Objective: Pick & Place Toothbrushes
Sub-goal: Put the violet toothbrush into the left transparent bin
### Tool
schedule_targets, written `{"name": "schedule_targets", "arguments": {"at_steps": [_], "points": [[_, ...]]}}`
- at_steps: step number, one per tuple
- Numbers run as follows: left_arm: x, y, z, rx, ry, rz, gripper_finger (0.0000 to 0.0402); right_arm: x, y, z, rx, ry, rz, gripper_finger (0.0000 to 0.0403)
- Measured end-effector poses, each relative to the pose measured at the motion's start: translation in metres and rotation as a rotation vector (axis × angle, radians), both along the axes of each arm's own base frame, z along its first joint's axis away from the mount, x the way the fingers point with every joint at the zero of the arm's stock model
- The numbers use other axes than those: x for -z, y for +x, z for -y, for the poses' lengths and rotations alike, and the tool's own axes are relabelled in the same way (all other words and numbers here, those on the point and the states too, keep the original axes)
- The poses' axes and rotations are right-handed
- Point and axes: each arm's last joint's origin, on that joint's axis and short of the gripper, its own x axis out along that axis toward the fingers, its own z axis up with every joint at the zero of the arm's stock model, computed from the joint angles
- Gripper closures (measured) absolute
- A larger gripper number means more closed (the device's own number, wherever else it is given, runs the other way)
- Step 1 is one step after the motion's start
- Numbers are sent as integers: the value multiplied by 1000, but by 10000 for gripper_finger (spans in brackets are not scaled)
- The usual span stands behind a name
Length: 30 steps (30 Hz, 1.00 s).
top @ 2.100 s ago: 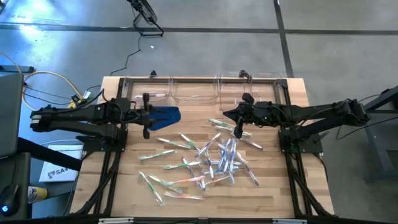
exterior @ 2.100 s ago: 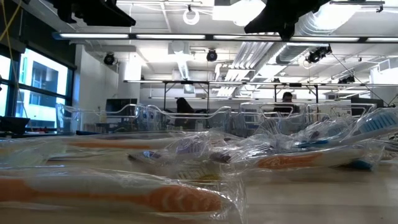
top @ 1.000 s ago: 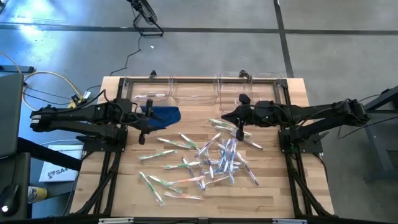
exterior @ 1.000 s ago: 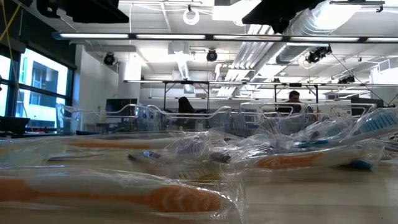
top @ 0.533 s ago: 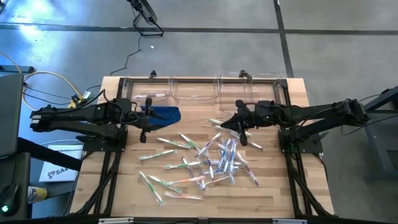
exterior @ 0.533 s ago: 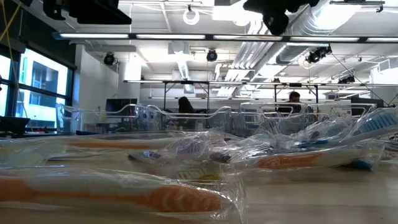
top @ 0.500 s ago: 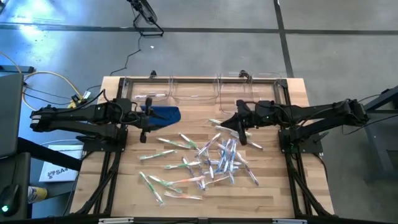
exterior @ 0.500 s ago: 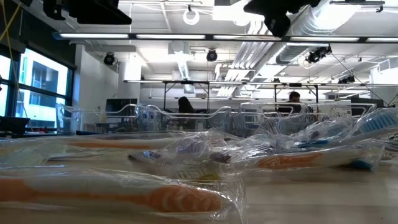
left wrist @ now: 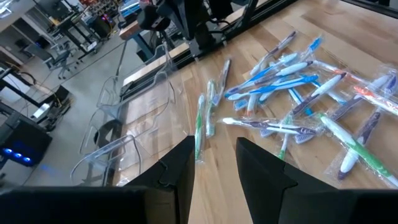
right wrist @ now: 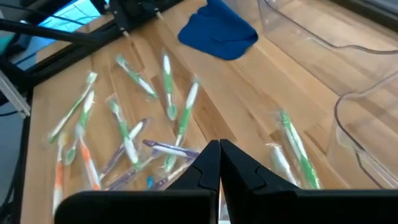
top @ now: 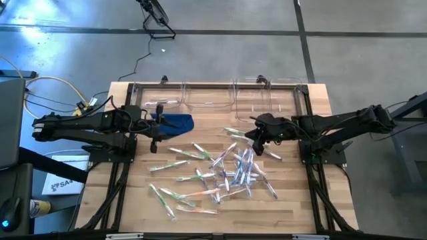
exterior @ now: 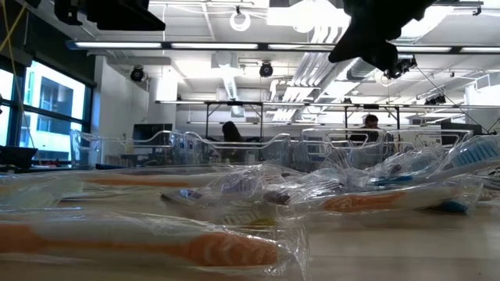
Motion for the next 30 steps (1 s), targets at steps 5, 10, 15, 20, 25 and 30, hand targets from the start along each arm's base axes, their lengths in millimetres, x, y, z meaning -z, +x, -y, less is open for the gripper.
{"name": "schedule_targets", "arguments": {"at_steps": [5, 10, 15, 20, 25, 30], "points": [[0, 0, 0, 0, 0, 0, 288, -1, 1, 0, 4, -2, 16, 400], [0, 0, 0, -1, -3, 0, 288, -1, 1, 0, 1, -1, 16, 400], [0, 0, 0, -1, -6, 0, 288, -1, 1, 0, -24, -37, 9, 400], [0, 0, 0, 0, -5, 0, 288, -1, 1, 0, -54, -79, -1, 400], [0, 0, 0, 1, -4, 0, 288, 3, -2, 0, -23, 4, -37, 390], [0, 0, 0, 1, 0, 0, 288, 7, -5, 0, 16, 32, -81, 343]]}}
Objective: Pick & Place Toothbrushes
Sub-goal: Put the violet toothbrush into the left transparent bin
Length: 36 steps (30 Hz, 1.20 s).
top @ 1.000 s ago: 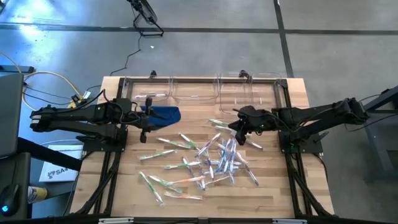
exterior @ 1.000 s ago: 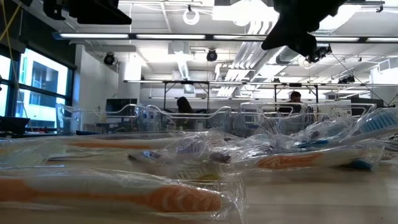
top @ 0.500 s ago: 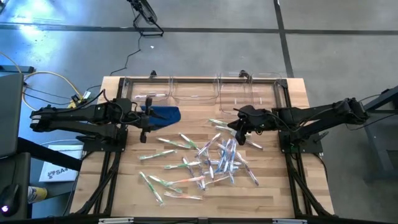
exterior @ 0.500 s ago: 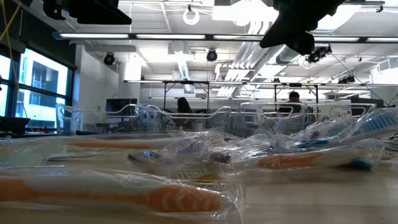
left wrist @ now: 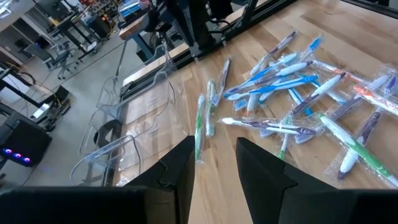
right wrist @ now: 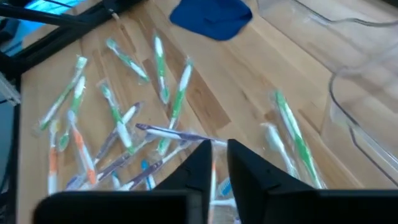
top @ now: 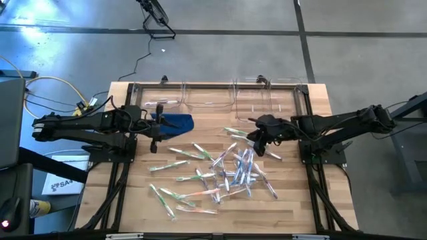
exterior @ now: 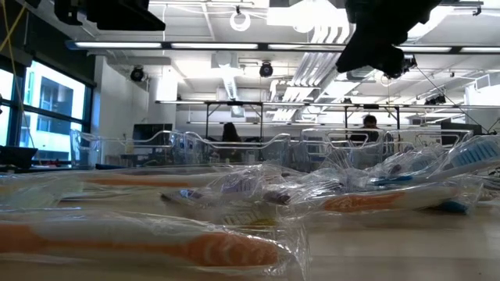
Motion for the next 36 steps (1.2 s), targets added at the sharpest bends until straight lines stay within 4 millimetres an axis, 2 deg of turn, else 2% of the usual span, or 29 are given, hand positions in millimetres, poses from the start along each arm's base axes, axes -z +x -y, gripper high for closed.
{"name": "schedule_targets", "arguments": {"at_steps": [6, 10, 18, 26, 31, 36], "points": [[0, 0, 0, 0, 0, 0, 288, 5, -4, -1, 48, 129, -46, 273], [0, 0, 0, -1, 0, 0, 288, 9, -8, -5, 39, 290, -111, 252], [0, 0, 0, -1, 0, 0, 288, 14, -17, -29, 23, 429, -209, 267], [0, 0, 0, -1, 0, 0, 288, 14, -25, -60, 69, 399, -182, 294], [0, 0, 0, -1, 0, 0, 288, 17, -30, -76, 69, 404, -199, 289], [0, 0, 0, -1, 0, -1, 288, 30, -29, -94, 93, 440, -272, 280]]}}
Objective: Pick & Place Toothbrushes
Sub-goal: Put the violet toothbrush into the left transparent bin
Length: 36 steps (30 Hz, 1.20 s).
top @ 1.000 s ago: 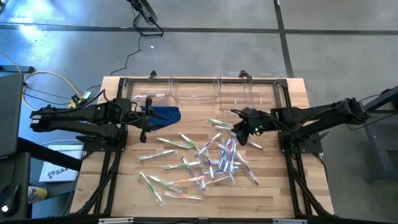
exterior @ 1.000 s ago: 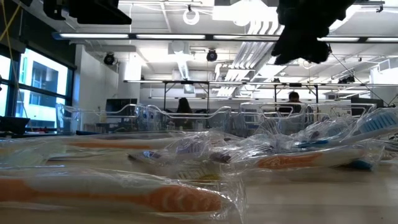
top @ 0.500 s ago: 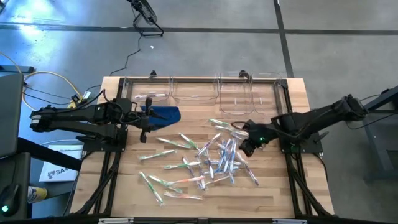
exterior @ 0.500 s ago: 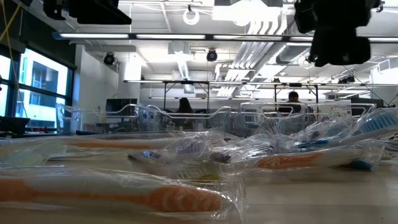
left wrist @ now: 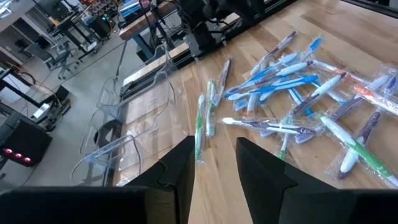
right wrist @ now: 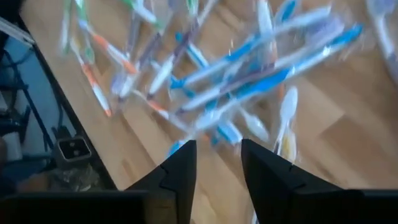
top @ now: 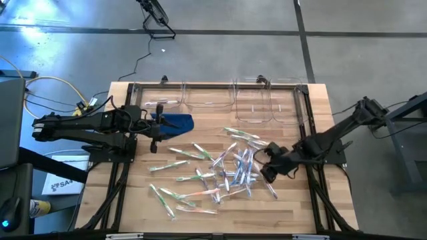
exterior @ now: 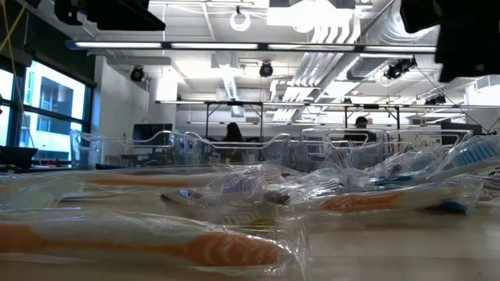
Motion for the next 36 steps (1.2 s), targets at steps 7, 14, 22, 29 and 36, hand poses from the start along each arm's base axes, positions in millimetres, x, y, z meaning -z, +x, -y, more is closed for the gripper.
{"name": "schedule_targets", "arguments": {"at_steps": [7, 14, 22, 29, 36], "points": [[2, -1, 0, 0, 1, -24, 288, 24, 6, -10, 106, 53, -164, 269], [2, -1, 0, 0, 8, -26, 288, 42, 14, -17, 123, 81, -258, 266], [5, -1, 0, 0, 8, -50, 288, 66, 17, -29, 79, 67, -381, 266], [5, 0, 0, 1, 8, -53, 288, 82, 17, -38, 84, 40, -431, 266], [5, 0, 0, 5, 7, -54, 288, 97, 24, -49, 59, 54, -417, 266]]}}
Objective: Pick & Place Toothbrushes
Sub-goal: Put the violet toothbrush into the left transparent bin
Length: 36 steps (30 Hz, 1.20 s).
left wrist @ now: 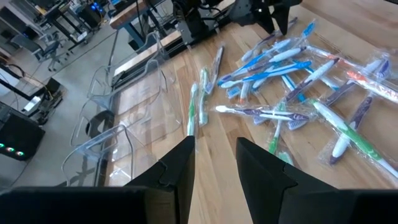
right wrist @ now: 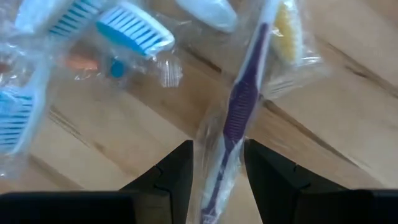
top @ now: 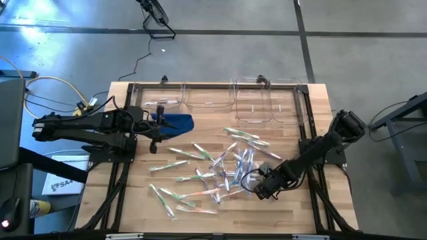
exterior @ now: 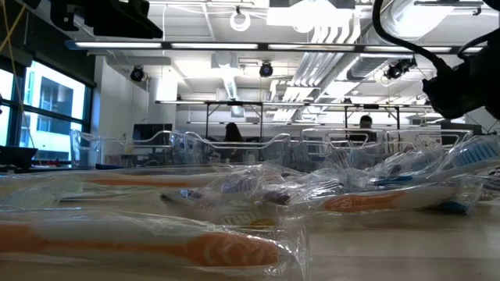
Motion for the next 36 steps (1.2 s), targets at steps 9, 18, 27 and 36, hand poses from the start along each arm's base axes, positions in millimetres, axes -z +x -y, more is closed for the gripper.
{"name": "schedule_targets", "arguments": {"at_steps": [9, 18, 27, 36], "points": [[0, 0, 0, -1, 0, -2, 288, 8, 1, 0, 0, -26, -34, 304], [1, 0, 0, -1, 0, -6, 288, 9, 0, 0, -7, -18, -54, 364], [-2, 1, 0, -1, 2, 24, 288, -1, -4, 2, -41, 0, -28, 364], [-9, 2, 0, 18, 75, 89, 288, -48, -16, 19, -49, 18, 121, 364]]}}
